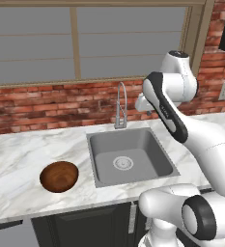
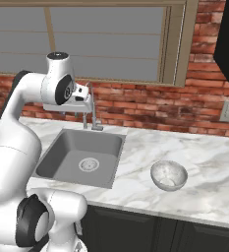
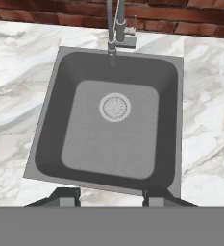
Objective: Rinse each bowl for a few seconds and place them down in the sink or on the counter.
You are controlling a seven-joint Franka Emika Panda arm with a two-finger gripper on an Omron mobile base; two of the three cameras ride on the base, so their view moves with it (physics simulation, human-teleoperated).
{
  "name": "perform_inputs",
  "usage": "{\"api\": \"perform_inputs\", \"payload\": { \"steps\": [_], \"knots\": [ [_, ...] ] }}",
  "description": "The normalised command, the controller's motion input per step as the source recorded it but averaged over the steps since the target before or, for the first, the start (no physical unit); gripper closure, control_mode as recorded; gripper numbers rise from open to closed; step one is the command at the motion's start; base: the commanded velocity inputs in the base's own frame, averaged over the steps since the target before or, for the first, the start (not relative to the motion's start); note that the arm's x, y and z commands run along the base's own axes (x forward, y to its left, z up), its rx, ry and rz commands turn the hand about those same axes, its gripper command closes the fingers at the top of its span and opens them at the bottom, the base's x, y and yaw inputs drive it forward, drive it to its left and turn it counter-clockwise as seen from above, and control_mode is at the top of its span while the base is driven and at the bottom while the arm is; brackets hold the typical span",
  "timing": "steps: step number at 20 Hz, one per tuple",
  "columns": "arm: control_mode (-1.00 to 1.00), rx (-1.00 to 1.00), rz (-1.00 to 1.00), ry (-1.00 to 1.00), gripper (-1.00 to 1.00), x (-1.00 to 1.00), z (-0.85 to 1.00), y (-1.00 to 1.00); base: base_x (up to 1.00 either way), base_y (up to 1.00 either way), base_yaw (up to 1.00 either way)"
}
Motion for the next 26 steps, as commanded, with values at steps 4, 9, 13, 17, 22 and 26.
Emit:
{"api": "perform_inputs", "payload": {
  "steps": [4,9,13,17,22,26],
  "knots": [
    [-1.00,0.00,0.00,-0.01,-1.00,-0.10,0.00,0.00,0.00,0.00,0.00],
    [-1.00,-0.01,0.00,-0.07,-1.00,-0.16,0.00,0.00,0.00,0.00,0.00],
    [-1.00,0.00,0.00,-0.06,-1.00,-0.01,0.00,-0.08,0.00,0.00,0.00],
    [-1.00,0.00,0.01,-0.07,-1.00,0.00,0.00,-0.12,0.00,0.00,0.00],
    [-1.00,0.00,0.02,-0.09,-1.00,0.00,-0.01,-0.10,0.00,0.00,0.00],
    [-1.00,0.00,0.02,-0.11,-1.00,0.00,-0.02,-0.09,0.00,0.00,0.00]
  ]
}}
